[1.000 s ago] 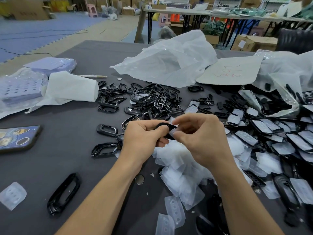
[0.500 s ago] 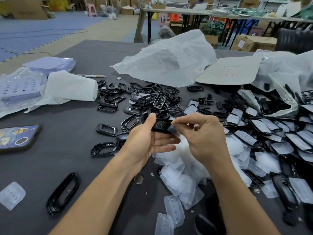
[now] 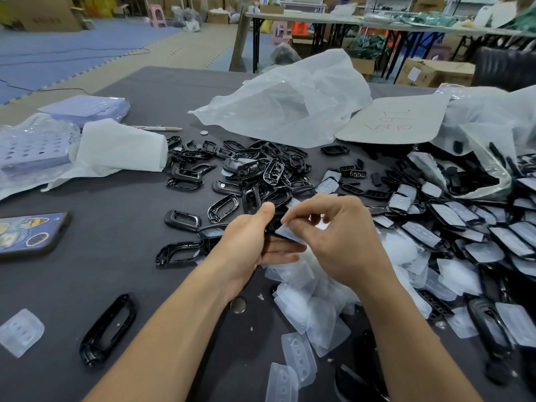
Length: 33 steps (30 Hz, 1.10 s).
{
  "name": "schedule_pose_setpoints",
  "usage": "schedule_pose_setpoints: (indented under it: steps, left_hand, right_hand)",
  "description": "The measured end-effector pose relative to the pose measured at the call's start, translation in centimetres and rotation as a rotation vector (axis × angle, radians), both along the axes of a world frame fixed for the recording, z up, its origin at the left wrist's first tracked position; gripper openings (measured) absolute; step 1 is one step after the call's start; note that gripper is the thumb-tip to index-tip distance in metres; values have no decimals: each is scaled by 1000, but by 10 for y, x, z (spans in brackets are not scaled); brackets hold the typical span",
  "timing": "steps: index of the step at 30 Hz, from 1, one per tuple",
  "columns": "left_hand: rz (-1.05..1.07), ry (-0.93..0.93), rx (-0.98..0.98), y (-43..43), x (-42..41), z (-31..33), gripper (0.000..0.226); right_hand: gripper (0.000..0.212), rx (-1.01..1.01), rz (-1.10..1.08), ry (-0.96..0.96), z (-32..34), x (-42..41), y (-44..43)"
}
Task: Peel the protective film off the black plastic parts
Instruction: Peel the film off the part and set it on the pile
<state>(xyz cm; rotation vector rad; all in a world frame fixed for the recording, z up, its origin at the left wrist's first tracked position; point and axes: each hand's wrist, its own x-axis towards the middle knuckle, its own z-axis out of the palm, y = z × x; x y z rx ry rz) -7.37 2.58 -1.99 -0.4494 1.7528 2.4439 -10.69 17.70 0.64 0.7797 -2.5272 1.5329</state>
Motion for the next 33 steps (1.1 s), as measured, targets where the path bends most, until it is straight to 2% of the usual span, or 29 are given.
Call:
schedule_pose_setpoints:
  steps: [4,9,12,14,19,21,24,29,33]
  left_hand:
    - [-52,22,-36,1,2,1,63]
    - [-75,43,42,2,1,0,69]
    - [-176,69,137,-4,-1,0,58]
    - [-243,106,168,-7,0,-1,42]
    - [-286,159,140,-10,-1,-4,54]
    - [-246,177,96,-10,-1,-4,56]
    - [-94,232,-24,-9,1,-4,52]
    - [87,309,-168,-5,5,0,37]
    - [196,316,-176,-2,4,2,35]
  right_hand:
    - [21,55,-30,77,-3,6,-8]
    - [24,-40,-169,126,-8,10,-13]
    - [21,-60,-269,122,-9,6,-12]
    - [18,-49,-290,94,-8,5,-10]
    - [12,-85,-226,-50,-5,1,-6]
    - [13,-169,-202,-149,-5,-1,-3]
    - [15,-251,-236,-189,-6,-5,1]
    - [12,-311,-228,-211,-8,-5,2]
    - [7,-295,-190,-249,-7,-6,1]
